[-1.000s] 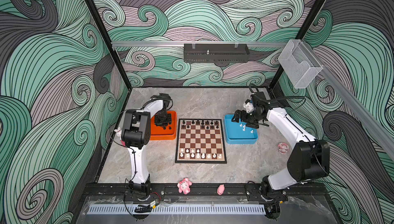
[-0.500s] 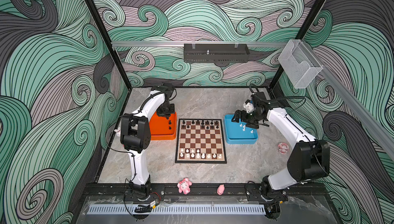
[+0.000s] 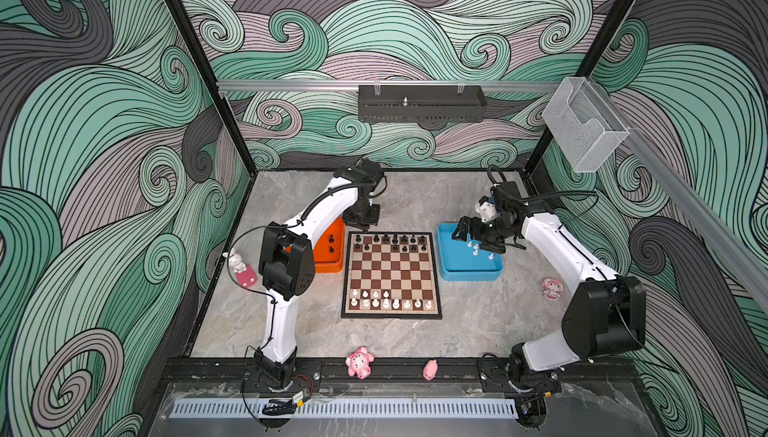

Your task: Set up the chess pieces on the board

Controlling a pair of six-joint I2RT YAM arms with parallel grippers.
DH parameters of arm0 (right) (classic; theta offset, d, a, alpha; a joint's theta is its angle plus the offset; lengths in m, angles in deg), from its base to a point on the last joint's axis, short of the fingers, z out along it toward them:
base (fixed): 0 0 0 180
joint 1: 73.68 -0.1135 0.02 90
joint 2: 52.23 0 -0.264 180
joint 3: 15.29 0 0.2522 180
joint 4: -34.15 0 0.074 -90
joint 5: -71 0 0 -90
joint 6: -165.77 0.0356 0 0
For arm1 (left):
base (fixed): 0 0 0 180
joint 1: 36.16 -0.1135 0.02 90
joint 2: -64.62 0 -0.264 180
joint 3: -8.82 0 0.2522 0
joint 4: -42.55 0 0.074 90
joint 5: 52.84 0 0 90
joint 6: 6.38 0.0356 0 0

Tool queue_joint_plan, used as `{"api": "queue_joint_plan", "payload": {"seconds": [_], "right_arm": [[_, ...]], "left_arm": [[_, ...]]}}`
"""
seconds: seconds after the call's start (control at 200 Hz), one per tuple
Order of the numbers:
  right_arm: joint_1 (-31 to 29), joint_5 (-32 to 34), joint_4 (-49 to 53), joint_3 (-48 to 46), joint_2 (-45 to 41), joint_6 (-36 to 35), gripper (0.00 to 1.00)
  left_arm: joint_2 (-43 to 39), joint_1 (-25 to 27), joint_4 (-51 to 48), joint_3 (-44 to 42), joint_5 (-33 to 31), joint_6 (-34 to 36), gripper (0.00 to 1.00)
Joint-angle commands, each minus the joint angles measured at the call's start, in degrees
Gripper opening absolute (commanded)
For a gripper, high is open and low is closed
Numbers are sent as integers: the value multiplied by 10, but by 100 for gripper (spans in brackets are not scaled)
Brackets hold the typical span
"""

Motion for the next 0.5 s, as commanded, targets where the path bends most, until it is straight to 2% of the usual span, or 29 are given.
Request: {"api": "queue_joint_plan", "payload": {"seconds": [0.0, 0.495], "right_arm": [[8, -2, 3, -10, -18, -8, 100], [19, -8, 2, -23, -23, -15, 100]], "left_arm": [[23, 21, -19, 21, 11, -10, 11], [66, 46, 18, 12, 2, -27, 11]]}}
